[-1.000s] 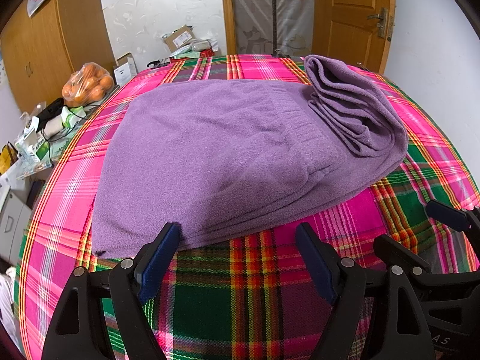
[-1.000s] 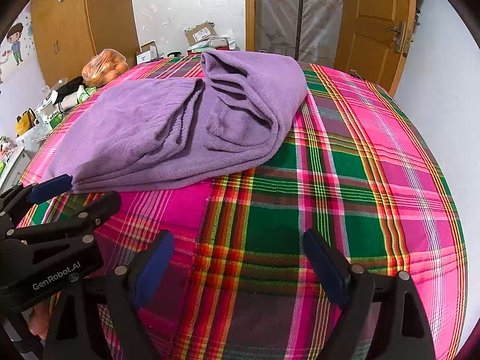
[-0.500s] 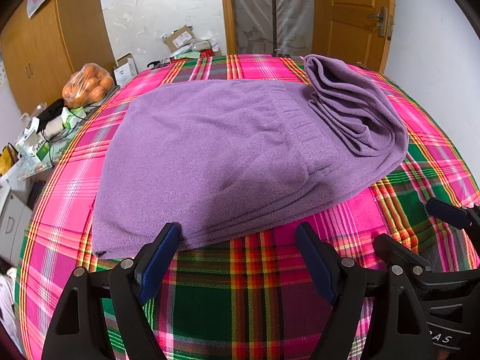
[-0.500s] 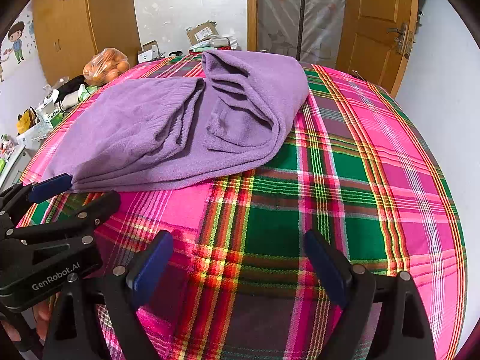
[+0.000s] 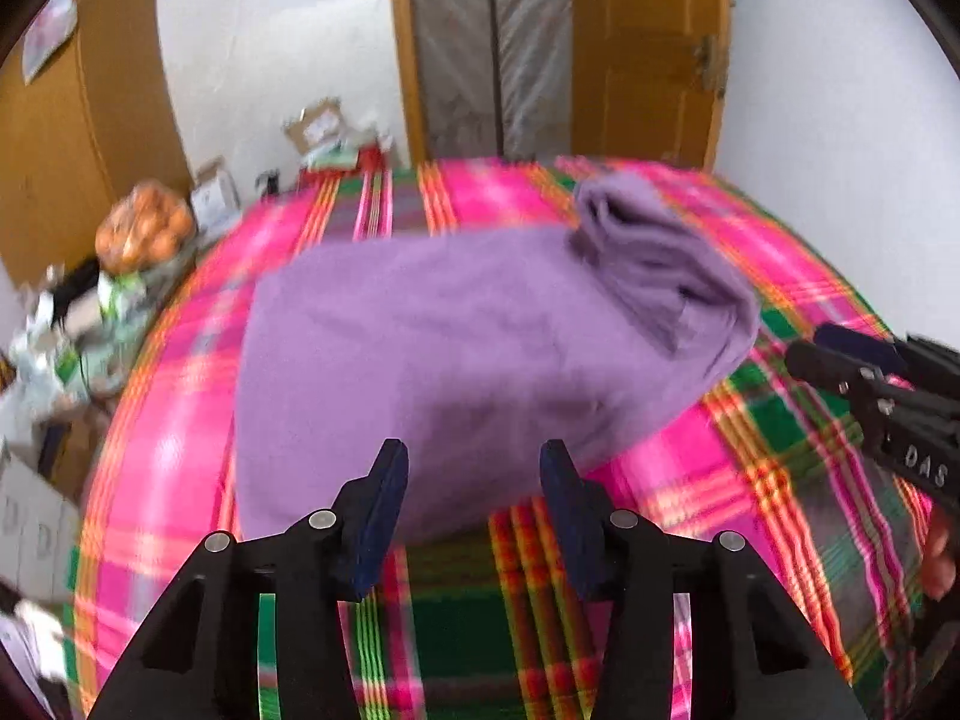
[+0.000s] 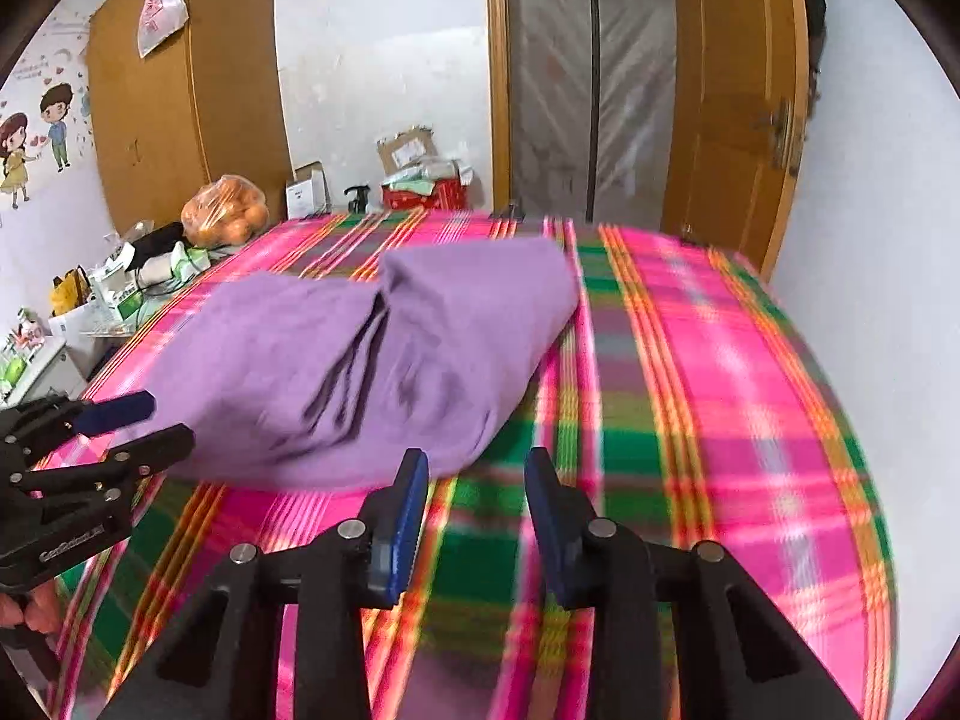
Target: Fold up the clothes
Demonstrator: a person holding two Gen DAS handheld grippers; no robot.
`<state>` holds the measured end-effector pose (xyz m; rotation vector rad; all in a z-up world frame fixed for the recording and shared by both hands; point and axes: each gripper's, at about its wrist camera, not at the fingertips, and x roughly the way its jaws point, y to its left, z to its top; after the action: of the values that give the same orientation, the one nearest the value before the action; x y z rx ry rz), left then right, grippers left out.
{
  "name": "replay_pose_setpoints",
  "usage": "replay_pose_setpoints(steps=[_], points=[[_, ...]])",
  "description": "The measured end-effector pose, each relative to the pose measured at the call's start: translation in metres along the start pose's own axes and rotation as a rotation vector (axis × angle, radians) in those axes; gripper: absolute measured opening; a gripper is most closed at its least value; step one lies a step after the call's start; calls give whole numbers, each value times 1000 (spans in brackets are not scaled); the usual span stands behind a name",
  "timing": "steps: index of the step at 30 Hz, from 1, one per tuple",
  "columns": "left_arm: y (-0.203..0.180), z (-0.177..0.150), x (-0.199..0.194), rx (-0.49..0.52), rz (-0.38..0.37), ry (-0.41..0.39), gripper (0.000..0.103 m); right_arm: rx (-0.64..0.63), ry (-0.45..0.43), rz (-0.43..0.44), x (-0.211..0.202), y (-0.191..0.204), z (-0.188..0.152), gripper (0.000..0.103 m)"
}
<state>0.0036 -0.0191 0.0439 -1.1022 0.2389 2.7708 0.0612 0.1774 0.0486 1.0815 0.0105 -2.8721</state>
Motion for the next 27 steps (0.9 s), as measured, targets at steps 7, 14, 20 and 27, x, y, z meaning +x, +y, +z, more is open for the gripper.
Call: replay_pose_setpoints(steps=[7,14,20,27], points=[[-28,18,26,116,-12,10,48,23,61,70,57,-16,29,35],[-46,16,44,217,33,23,48,67,151,74,105,-23,36,59],[-56,16,42,257,-30,32,48,86,142,98,109,-28,38,38],[-47,20,36,185,-58,-6,45,211,42,75,81,-53,37,15]])
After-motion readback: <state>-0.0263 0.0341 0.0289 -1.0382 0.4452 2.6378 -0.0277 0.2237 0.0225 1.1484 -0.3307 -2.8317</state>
